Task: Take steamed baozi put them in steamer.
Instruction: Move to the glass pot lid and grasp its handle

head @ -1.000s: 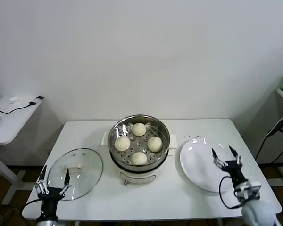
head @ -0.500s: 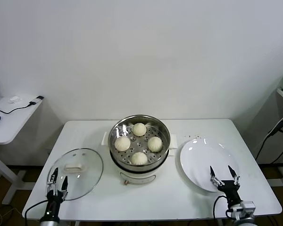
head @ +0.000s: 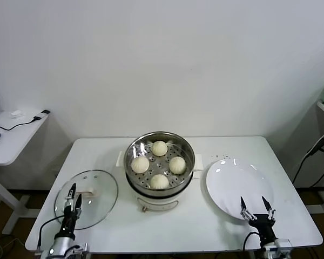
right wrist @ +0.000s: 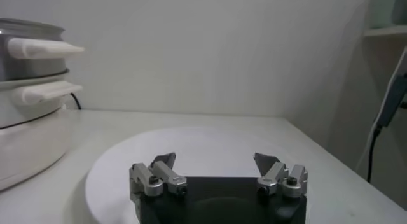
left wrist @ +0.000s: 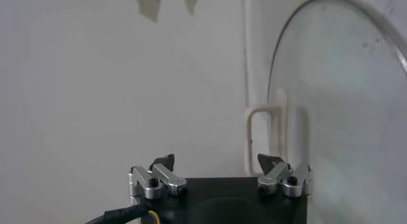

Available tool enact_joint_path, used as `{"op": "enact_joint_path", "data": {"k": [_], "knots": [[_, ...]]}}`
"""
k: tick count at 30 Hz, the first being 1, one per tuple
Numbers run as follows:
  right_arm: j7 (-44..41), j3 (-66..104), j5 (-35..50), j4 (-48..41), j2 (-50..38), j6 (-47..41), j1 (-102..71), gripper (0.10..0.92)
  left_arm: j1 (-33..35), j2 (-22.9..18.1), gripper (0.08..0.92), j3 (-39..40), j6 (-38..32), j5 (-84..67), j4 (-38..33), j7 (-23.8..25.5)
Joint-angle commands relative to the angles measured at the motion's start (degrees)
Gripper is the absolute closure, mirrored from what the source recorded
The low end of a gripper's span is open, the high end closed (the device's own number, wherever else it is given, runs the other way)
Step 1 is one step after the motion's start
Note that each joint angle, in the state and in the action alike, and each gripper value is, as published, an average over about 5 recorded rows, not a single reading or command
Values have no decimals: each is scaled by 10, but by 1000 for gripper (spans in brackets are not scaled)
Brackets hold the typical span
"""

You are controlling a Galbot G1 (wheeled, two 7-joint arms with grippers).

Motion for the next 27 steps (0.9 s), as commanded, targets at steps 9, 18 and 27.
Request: {"op": "enact_joint_path", "data": {"k": [9,18,27], "knots": [[3,8,-10,9,19,1,-16,203,-55,7,197,13,24,-1,49,31],[3,2,-16,9,27,-1,-14,203,-63,-8,441,9,23,-3,80,16],[4,2,-20,10,28,-2,-14,203,-62,-10,701,1,14,-15,64,15]]}}
